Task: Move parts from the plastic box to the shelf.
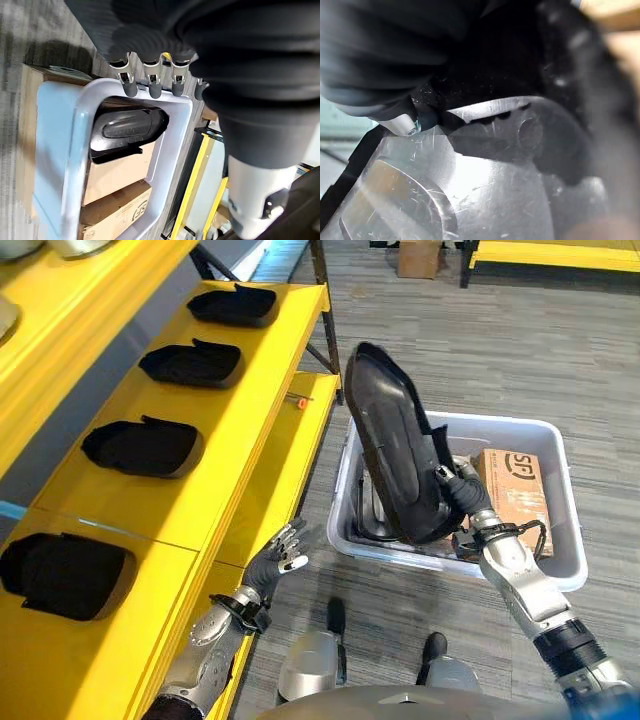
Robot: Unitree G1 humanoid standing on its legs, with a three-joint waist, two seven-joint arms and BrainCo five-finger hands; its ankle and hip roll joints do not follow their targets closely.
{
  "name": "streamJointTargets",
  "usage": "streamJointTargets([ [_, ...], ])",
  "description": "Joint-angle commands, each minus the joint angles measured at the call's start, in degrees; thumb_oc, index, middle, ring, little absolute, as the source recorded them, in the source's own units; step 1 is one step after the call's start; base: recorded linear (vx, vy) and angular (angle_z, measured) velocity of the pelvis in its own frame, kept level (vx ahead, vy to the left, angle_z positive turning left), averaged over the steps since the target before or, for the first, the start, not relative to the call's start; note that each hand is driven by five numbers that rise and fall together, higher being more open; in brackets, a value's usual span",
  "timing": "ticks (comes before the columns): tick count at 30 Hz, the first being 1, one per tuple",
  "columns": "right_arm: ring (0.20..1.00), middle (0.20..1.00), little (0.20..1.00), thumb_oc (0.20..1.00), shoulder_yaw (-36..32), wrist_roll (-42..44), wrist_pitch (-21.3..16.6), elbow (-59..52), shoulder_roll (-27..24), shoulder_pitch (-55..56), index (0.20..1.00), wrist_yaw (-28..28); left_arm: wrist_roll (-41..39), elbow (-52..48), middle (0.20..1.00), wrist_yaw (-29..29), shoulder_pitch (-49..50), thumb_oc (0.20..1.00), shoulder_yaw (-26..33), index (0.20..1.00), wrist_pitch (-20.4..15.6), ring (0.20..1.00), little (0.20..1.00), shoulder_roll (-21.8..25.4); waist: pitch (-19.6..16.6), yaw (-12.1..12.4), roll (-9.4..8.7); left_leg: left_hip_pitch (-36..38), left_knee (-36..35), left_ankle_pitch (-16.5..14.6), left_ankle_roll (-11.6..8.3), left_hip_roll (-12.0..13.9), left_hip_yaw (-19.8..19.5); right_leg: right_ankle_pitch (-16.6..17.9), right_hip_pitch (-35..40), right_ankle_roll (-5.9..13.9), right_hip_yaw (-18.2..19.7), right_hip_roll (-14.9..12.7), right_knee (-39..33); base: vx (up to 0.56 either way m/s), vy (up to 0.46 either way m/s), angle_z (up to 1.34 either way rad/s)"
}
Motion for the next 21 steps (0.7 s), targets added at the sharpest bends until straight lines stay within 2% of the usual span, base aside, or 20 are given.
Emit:
streamJointTargets([
  [1,0.200,0.200,0.200,0.200,-1.3,4.0,-3.5,-6.2,-1.0,-3.2,0.200,2.5,1.3,-4.8,1.000,-1.1,-1.3,1.000,-0.1,1.000,-2.8,1.000,1.000,3.8,1.5,1.4,-2.49,-1.1,4.6,-1.6,-1.78,3.9,1.2,1.5,0.9,3.70,-2.8,-6.0,2.8,-0.11,0.163,0.40],
  [4,0.200,0.200,0.200,0.200,1.1,5.1,-5.2,-6.2,0.0,-4.0,0.200,1.2,1.5,-5.3,1.000,-1.6,-2.9,1.000,-1.5,1.000,-2.3,1.000,1.000,5.4,1.7,3.7,-3.42,-1.6,6.5,-3.1,0.02,2.3,1.4,3.2,2.7,4.65,-5.3,-8.3,2.4,-0.13,0.192,0.31],
  [6,0.200,0.200,0.200,0.200,2.2,7.0,-4.8,-5.5,1.3,-4.6,0.200,0.8,2.3,-5.3,1.000,-1.4,-3.1,1.000,-2.0,1.000,-1.8,1.000,1.000,5.3,1.3,4.7,-3.66,-1.2,6.5,-3.7,0.82,1.6,1.8,4.5,3.0,4.90,-6.8,-9.0,2.6,-0.06,0.120,0.12],
  [9,0.200,0.200,0.200,0.200,3.1,7.2,-5.1,-4.4,2.6,-5.4,0.200,0.2,2.7,-5.1,1.000,-1.6,-3.1,1.000,-2.1,1.000,-1.8,1.000,1.000,5.0,1.1,5.5,-3.91,-0.4,6.0,-4.0,1.24,1.0,2.7,6.3,2.6,5.30,-8.9,-9.5,2.8,-0.04,0.059,0.04],
  [10,0.200,0.200,0.200,0.200,4.2,6.6,-5.7,-3.5,4.1,-6.5,0.200,0.2,3.0,-4.7,1.000,-1.2,-3.0,1.000,-2.2,1.000,-2.1,1.000,1.000,4.6,0.7,6.5,-3.98,0.7,5.2,-4.4,1.66,0.8,4.1,6.9,2.6,5.46,-12.4,-9.3,3.7,-0.07,0.062,-0.18],
  [11,0.200,0.200,0.200,0.200,5.0,6.8,-5.2,-3.8,4.6,-7.0,0.200,0.1,3.1,-4.3,1.000,-0.4,-3.4,1.000,-2.6,1.000,-2.0,1.000,1.000,4.5,0.4,6.6,-3.84,1.2,4.6,-4.4,2.08,0.4,4.1,6.0,2.5,5.07,-12.9,-8.0,4.8,-0.07,0.073,-0.30],
  [12,0.200,0.200,0.200,0.200,5.7,7.1,-5.1,-4.2,4.7,-7.0,0.200,-0.5,3.0,-3.6,1.000,0.1,-4.0,1.000,-3.0,1.000,-1.9,1.000,1.000,4.4,0.2,6.0,-3.69,1.6,4.1,-4.4,2.51,-0.2,3.3,4.3,1.7,4.41,-11.2,-5.5,6.5,-0.03,0.033,-0.37],
  [13,0.200,0.200,0.200,0.200,5.7,7.1,-5.1,-4.2,4.7,-7.0,0.200,-0.5,3.0,-3.6,1.000,0.1,-4.0,1.000,-3.0,1.000,-1.9,1.000,1.000,4.4,0.3,6.0,-3.69,1.6,4.1,-4.4,2.51,-0.2,3.3,4.3,1.7,4.40,-11.2,-5.5,6.6,0.00,-0.004,-0.34],
  [14,0.200,0.200,0.200,0.200,6.4,7.0,-5.7,-5.1,4.7,-6.4,0.200,-1.6,2.5,-3.1,1.000,0.1,-4.4,1.000,-3.8,1.000,-1.6,1.000,1.000,4.3,-0.1,4.8,-3.79,2.1,3.1,-4.2,2.67,-1.2,0.9,2.2,0.9,2.48,-7.6,0.0,6.8,0.03,-0.043,-0.12],
  [15,0.200,0.200,0.200,0.200,6.6,6.0,-6.3,-5.8,4.6,-5.1,0.200,-2.4,2.4,-2.9,1.000,-0.4,-3.8,1.000,-4.2,1.000,-1.6,1.000,1.000,3.8,-0.4,4.0,-4.03,2.8,2.1,-3.8,2.42,-2.5,-1.1,0.8,1.4,0.71,-4.7,4.4,5.4,0.05,-0.062,0.21],
  [16,0.200,0.200,0.200,0.200,6.7,5.4,-6.5,-5.9,4.6,-4.4,0.200,-2.2,2.7,-2.9,1.000,-0.7,-3.1,1.000,-4.4,1.000,-1.6,1.000,1.000,3.2,-0.9,3.5,-4.08,3.2,1.1,-3.0,2.06,-3.1,-2.3,0.6,1.9,-0.33,-3.6,6.7,4.0,0.06,-0.062,0.87],
  [19,0.200,0.200,0.200,0.200,6.3,5.3,-7.2,-5.3,4.4,-3.5,0.200,-0.3,2.2,-1.5,1.000,-0.6,-2.0,1.000,-5.9,1.000,-1.8,1.000,1.000,1.0,-2.2,1.9,-4.58,4.1,-1.3,-1.6,1.55,-5.1,-5.6,1.2,3.7,-1.91,1.3,10.6,-1.6,0.07,-0.115,0.42],
  [21,0.200,0.200,0.200,0.200,5.6,6.2,-7.2,-5.3,3.9,-2.6,0.200,1.0,0.9,-0.2,1.000,0.1,-1.5,1.000,-6.0,1.000,-1.1,1.000,1.000,-0.6,-3.6,1.4,-4.65,4.1,-2.3,-1.0,0.94,-5.4,-7.3,1.8,4.3,-1.96,2.3,11.2,-4.5,0.01,-0.206,0.35],
])
